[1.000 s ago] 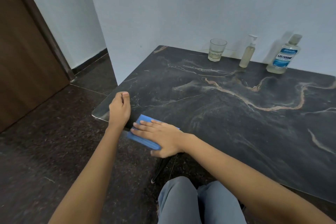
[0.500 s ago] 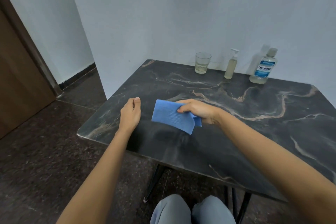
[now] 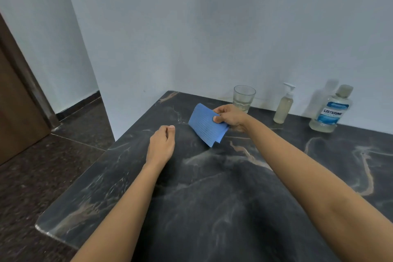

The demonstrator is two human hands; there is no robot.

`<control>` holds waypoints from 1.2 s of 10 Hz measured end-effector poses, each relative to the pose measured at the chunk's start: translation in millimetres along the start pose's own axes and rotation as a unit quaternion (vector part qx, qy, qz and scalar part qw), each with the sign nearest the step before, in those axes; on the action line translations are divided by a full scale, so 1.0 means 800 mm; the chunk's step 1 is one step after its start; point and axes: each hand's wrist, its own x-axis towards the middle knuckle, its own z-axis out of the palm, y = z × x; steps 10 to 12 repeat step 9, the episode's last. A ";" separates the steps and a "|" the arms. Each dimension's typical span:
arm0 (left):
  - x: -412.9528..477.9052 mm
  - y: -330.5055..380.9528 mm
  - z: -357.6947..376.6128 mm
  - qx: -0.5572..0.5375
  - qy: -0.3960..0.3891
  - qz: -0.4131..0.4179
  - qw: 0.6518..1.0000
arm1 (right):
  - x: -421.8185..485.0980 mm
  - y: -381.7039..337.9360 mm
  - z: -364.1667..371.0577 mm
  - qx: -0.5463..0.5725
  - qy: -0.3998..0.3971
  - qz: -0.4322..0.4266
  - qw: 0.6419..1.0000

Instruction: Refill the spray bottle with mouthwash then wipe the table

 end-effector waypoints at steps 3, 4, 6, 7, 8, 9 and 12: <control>0.080 -0.006 0.042 0.114 0.003 0.056 0.992 | 0.171 -0.017 -0.001 -0.018 0.069 -0.050 0.996; 0.085 -0.012 0.049 0.168 0.007 0.078 0.983 | 0.203 -0.010 0.000 -0.036 0.123 -0.053 0.990; 0.076 -0.020 0.062 0.230 -0.012 0.126 0.965 | 0.242 0.023 0.011 -0.121 0.221 -0.104 0.962; 0.078 -0.017 0.060 0.222 -0.020 0.126 0.967 | 0.240 0.035 0.021 -0.184 0.269 -0.107 0.939; 0.075 -0.016 0.061 0.230 -0.015 0.133 0.964 | 0.236 0.037 0.024 -0.228 0.281 -0.095 0.927; 0.078 -0.017 0.060 0.218 -0.006 0.126 0.968 | 0.227 0.028 0.022 -0.224 0.293 -0.100 0.924; 0.078 -0.017 0.060 0.218 -0.006 0.126 0.968 | 0.227 0.028 0.022 -0.224 0.293 -0.100 0.924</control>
